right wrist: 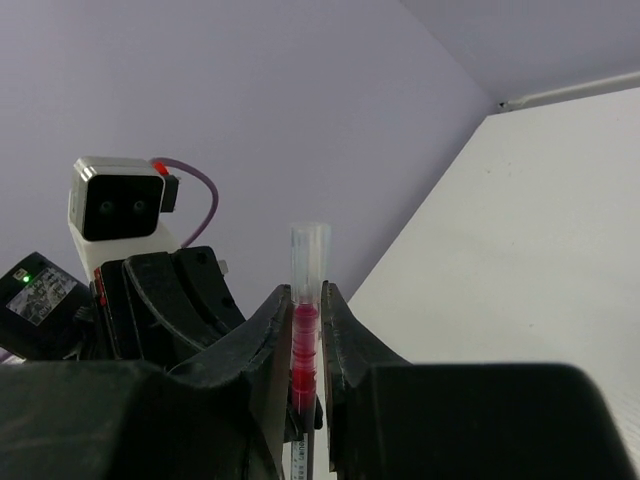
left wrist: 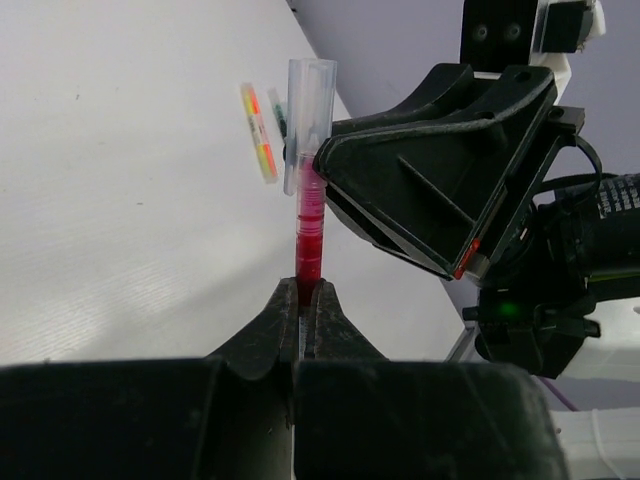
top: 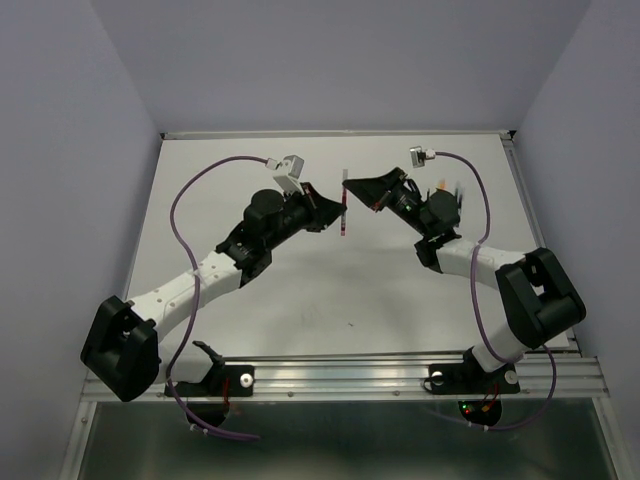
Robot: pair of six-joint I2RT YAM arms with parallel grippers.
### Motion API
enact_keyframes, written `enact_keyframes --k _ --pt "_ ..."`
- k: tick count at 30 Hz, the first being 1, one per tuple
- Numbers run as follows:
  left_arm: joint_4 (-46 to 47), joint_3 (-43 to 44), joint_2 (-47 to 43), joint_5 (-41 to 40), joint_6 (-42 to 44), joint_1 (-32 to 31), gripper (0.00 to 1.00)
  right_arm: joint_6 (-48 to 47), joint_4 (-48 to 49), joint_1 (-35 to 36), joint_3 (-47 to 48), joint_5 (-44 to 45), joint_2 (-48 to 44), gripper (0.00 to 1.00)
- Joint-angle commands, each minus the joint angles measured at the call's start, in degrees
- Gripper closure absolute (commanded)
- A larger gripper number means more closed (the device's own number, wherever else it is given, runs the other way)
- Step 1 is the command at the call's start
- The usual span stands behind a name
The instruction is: Insert the pens into the pen caps
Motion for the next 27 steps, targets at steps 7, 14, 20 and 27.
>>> enact_keyframes --k 7,14,20,27 --pt "18.5 3.8 -0.8 -13.6 -0.6 0.7 1.0 -4.3 0.5 0.8 -0.2 -0.6 -1.6 0.85" --pt "19.2 10.9 0.8 -13.5 2.6 1.2 1.0 -0.1 4.1 1.4 0.3 -4.0 1.1 0.91" --pt "19.8 17.8 4.1 -13.4 3.6 2.6 1.0 1.2 6.2 3.3 1.9 -6.7 3.7 0.93" --pt "19.4 21.0 5.2 -11.6 2.4 6.4 1.0 -1.1 4.3 3.8 0.6 -4.5 1.5 0.97"
